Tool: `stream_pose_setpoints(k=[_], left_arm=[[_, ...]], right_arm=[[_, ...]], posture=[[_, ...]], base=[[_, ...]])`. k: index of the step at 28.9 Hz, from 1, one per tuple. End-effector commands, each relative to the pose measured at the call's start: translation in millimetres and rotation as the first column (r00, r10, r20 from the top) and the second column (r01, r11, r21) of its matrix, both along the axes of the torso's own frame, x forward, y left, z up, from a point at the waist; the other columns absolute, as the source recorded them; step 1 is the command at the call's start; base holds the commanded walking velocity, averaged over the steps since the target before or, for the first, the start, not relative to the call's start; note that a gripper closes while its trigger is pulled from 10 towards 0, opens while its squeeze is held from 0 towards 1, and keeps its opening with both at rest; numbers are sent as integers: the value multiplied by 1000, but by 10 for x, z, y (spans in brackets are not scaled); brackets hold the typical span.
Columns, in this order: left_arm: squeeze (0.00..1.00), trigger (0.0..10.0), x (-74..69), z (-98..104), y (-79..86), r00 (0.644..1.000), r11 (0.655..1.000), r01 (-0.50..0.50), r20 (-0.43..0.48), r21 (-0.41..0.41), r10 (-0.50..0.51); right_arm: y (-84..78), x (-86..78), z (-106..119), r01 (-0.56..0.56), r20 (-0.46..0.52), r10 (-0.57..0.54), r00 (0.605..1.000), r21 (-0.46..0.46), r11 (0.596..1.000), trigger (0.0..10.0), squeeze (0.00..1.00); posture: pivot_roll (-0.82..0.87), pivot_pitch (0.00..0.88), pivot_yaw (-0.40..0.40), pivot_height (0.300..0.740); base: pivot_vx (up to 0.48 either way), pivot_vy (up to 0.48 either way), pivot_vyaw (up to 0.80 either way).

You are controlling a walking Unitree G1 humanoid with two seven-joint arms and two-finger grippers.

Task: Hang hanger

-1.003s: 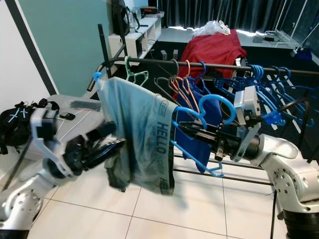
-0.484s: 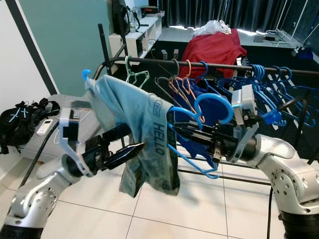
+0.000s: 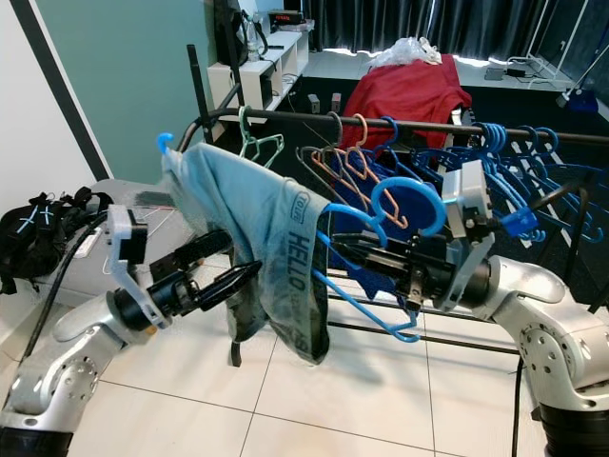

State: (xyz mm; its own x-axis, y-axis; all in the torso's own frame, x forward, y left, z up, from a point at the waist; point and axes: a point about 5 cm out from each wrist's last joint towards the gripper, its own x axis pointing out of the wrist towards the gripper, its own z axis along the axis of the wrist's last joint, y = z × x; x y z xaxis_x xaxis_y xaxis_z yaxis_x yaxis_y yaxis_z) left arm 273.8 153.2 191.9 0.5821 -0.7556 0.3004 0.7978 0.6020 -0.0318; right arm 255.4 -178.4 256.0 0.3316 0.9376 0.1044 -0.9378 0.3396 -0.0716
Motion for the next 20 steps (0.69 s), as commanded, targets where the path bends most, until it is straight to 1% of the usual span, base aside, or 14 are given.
stream_pose_setpoints(k=[1, 2, 3, 4, 6, 7, 8, 10, 12, 13, 15, 18, 19, 20], left_arm=[[0, 10000, -5, -2, -80, 1000, 1000, 16, 4, -3, -16], [0, 10000, -13, -2, -126, 1000, 1000, 27, 4, -14, -27], [0, 10000, -28, -15, -294, 999, 998, 50, -1, -47, -50], [0, 10000, -28, -15, -294, 999, 998, 50, -1, -47, -50], [0, 10000, -31, -15, -411, 998, 995, 57, -5, -77, -58], [0, 10000, -30, -14, -429, 998, 995, 57, -5, -82, -58], [0, 0, -30, -15, -434, 998, 995, 56, -4, -83, -56], [0, 0, -28, -8, -488, 998, 993, 59, 0, -98, -59], [0, 0, -28, -8, -488, 998, 993, 59, 0, -98, -59], [0, 0, -26, 2, -525, 998, 992, 61, 3, -111, -61], [0, 0, -12, 25, -499, 999, 992, 50, 13, -117, -49], [0, 0, 29, 45, -306, 1000, 996, -8, 22, -93, 10], [0, 0, 29, 45, -306, 1000, 996, -8, 22, -93, 10], [0, 0, 44, 51, -228, 999, 996, -32, 24, -82, 34]], right_arm=[[20, -24, 63, -19, 23, 19, 1000, 9, 1000, 0, 0], [21, -22, 64, -19, 23, 19, 1000, 9, 1000, 0, 0], [24, -16, 65, -16, 24, 16, 1000, 12, 1000, 0, 0], [24, -16, 65, -16, 24, 16, 1000, 12, 1000, 0, 0], [29, -13, 64, -14, 24, 14, 1000, 15, 1000, 0, 0], [31, -13, 64, -14, 24, 14, 1000, 15, 1000, 0, 0], [31, -13, 64, -14, 24, 13, 1000, 15, 1000, 0, 0], [37, -11, 65, -13, 24, 13, 1000, 17, 1000, 0, 0], [37, -11, 65, -13, 24, 13, 1000, 17, 1000, 0, 0], [40, -10, 65, -12, 24, 12, 1000, 17, 1000, 0, 0], [37, -4, 64, -7, 25, 6, 1000, 17, 1000, 0, 0], [18, 1, 59, 4, 24, -4, 1000, 15, 1000, 0, 0], [18, 1, 59, 4, 24, -4, 1000, 15, 1000, 0, 0], [13, 1, 57, 7, 24, -7, 1000, 15, 1000, 0, 0]], posture=[[-9, 0, 16, 740], [-9, 0, 16, 740], [-9, 0, 17, 740], [-9, 0, 17, 740], [-9, 0, 17, 740], [-9, 0, 17, 740], [-9, 0, 17, 740], [-10, 0, 21, 740], [-10, 0, 21, 740], [-9, 0, 21, 740], [-8, 0, 22, 740], [-6, 0, 23, 740], [-6, 0, 23, 740], [-5, 0, 24, 740]], base=[[0, 0, 0], [0, 0, 0], [0, 0, 0], [0, 0, 0], [0, 0, 0], [0, 0, 0], [0, 0, 0], [0, 0, 0], [0, 0, 0], [0, 0, 0], [0, 0, 0], [0, 0, 0], [0, 0, 0], [0, 0, 0]])
